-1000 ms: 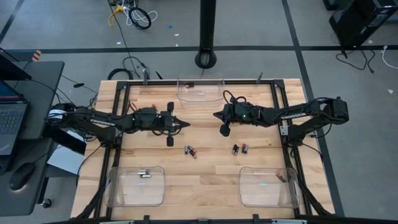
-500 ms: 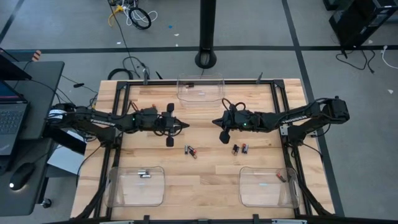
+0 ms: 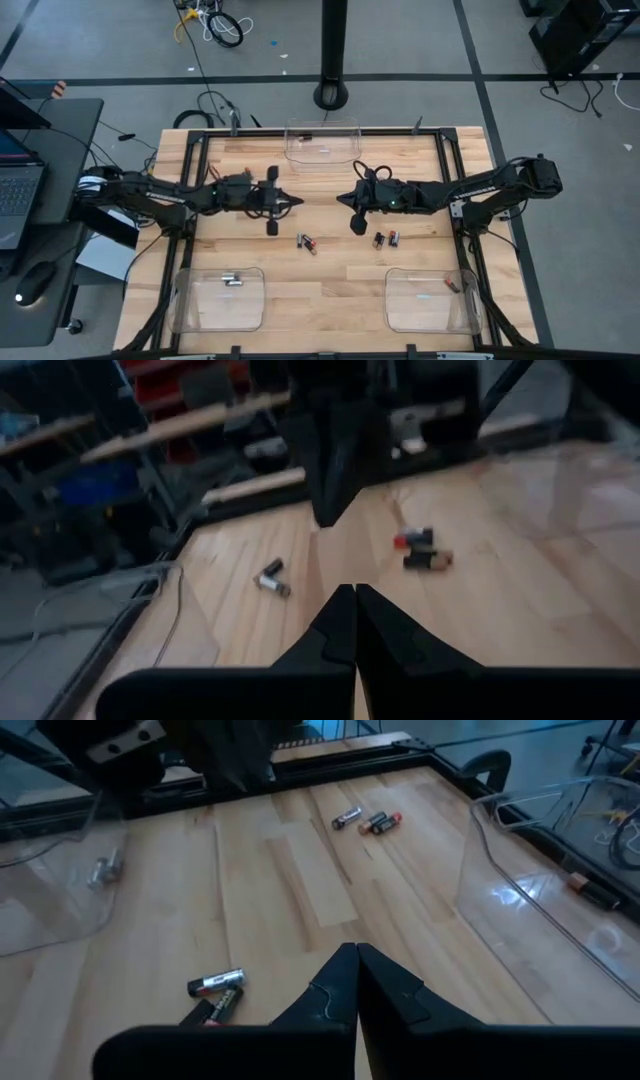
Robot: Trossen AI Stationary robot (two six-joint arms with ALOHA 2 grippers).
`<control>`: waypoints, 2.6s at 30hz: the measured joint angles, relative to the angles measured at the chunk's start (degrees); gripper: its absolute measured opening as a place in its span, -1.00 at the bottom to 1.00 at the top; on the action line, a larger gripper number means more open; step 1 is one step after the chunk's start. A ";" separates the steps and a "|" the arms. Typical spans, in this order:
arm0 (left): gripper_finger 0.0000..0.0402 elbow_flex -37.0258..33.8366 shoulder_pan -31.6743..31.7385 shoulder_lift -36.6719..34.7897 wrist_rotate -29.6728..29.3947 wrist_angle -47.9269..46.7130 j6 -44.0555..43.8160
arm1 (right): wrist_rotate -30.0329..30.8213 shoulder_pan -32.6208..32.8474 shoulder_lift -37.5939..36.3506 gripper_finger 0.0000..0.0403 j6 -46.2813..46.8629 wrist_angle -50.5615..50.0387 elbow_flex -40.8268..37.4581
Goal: Sort batteries
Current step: Put the red battery into the bottom right transparent bin
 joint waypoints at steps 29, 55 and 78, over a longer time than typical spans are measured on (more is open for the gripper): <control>-0.94 -12.37 0.02 -0.02 -3.86 20.47 -4.11 | -1.62 1.85 0.00 -0.91 -0.07 0.24 0.00; -0.94 -12.35 0.02 -0.02 -3.77 20.41 -4.40 | -0.13 5.63 -0.04 -0.89 0.93 0.09 2.49; -0.93 -12.35 0.02 -0.02 -3.73 20.40 -3.89 | 3.03 6.21 2.03 -0.92 3.52 -2.07 2.54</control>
